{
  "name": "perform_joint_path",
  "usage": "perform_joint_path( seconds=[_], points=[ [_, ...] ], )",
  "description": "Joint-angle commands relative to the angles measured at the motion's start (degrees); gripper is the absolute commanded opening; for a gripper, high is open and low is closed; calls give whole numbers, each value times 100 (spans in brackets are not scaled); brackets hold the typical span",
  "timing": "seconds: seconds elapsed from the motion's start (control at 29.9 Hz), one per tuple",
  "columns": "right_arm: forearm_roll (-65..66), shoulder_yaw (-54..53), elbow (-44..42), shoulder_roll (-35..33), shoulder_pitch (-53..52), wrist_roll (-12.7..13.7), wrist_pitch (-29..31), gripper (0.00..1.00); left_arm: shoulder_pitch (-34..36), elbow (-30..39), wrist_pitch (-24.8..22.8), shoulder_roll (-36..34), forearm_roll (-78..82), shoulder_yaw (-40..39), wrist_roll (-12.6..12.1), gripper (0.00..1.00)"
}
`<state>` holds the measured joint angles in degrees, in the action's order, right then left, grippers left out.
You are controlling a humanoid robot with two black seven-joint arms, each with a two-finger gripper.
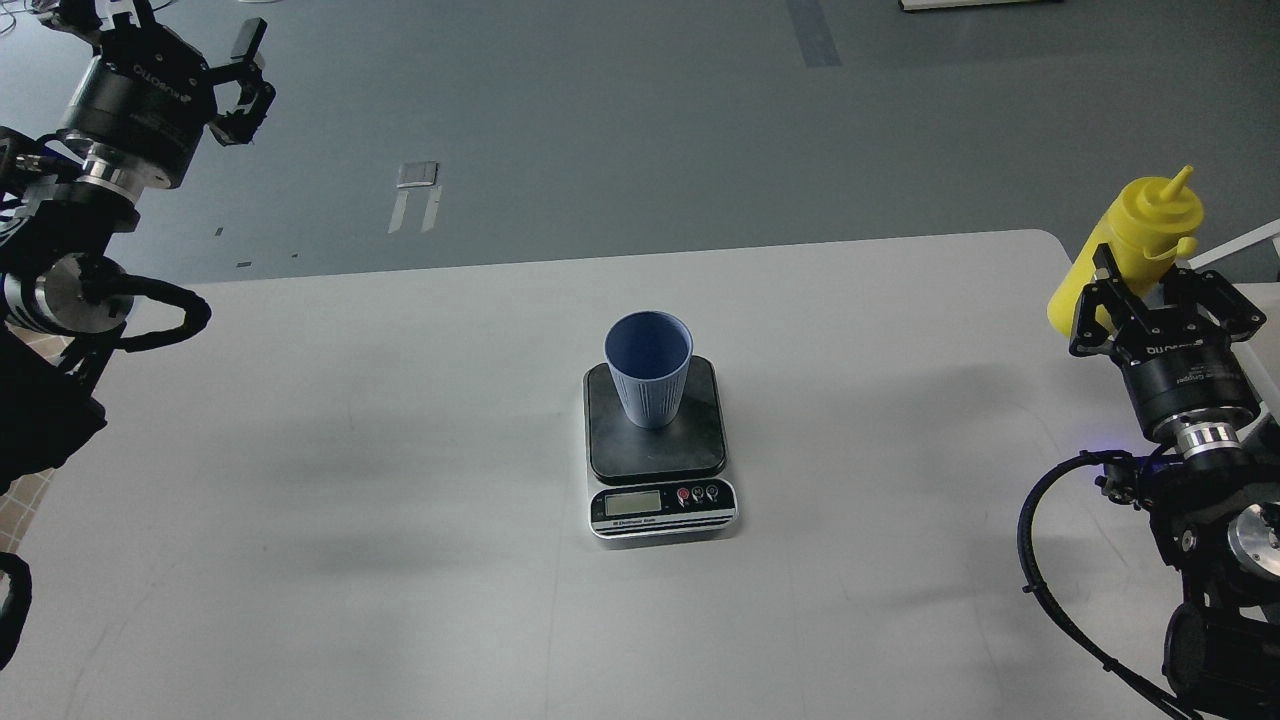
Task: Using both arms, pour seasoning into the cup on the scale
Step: 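Lower the yellow bottle back onto the table and release it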
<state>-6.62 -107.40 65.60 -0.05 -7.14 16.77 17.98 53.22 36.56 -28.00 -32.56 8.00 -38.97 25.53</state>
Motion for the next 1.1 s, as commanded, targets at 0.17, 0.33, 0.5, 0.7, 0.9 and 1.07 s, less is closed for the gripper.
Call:
perform_joint_path(
  seconds=[0.17, 0.33, 0.5, 0.7, 0.9, 1.07],
  points=[
    [-41, 202, -469, 5, 20, 2, 101, 0, 21, 0, 0, 4, 0, 3, -4, 98],
    [-23, 237, -812, 5, -41, 2, 303, 0, 4, 0, 0, -14, 0, 3, -4, 98],
    [-23, 395, -970, 5, -138, -15, 347, 0, -14, 0, 0, -5, 0, 3, 5, 98],
    [-23, 562, -979, 5, -182, -42, 347, 0, -5, 0, 0, 13, 0, 3, 5, 98],
    [-23, 571, -1102, 5, -226, -51, 338, 2, 30, 0, 0, 21, 0, 3, 5, 98],
    [-15, 580, -1208, 5, -226, -51, 338, 13, 13, 0, 0, 22, 0, 3, 4, 98]
  ],
)
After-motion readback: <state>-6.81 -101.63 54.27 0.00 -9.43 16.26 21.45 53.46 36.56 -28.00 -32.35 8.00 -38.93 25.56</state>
